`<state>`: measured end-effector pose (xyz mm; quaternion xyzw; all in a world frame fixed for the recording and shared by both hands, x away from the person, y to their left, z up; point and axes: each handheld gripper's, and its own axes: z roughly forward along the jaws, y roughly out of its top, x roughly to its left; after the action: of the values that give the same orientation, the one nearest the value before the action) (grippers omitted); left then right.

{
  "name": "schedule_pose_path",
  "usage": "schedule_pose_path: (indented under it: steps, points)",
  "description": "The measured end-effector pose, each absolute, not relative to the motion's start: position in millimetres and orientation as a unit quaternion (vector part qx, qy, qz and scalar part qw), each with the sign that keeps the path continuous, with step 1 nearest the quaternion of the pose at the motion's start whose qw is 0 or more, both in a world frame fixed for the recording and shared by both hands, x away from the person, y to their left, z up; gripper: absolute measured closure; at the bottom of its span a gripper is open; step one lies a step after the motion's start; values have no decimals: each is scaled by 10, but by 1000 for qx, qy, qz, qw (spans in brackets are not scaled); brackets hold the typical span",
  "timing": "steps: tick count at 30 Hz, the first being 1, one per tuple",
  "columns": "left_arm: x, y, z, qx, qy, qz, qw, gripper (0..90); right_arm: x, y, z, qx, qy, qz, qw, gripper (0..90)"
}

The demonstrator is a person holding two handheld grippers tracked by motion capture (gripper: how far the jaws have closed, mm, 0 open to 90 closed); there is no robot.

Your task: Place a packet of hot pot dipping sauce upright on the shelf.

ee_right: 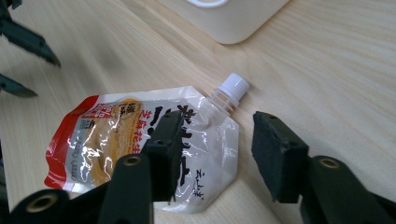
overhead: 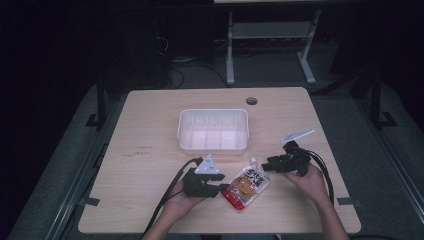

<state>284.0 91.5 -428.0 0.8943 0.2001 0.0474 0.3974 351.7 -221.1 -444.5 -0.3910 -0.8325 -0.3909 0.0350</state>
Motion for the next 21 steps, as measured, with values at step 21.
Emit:
schedule_pose_path:
  steps: [21]
  points:
    - [2874,548,-4498,926,195,17,324,791,3592,-2133,-4662,-395,-842,-360,74,659]
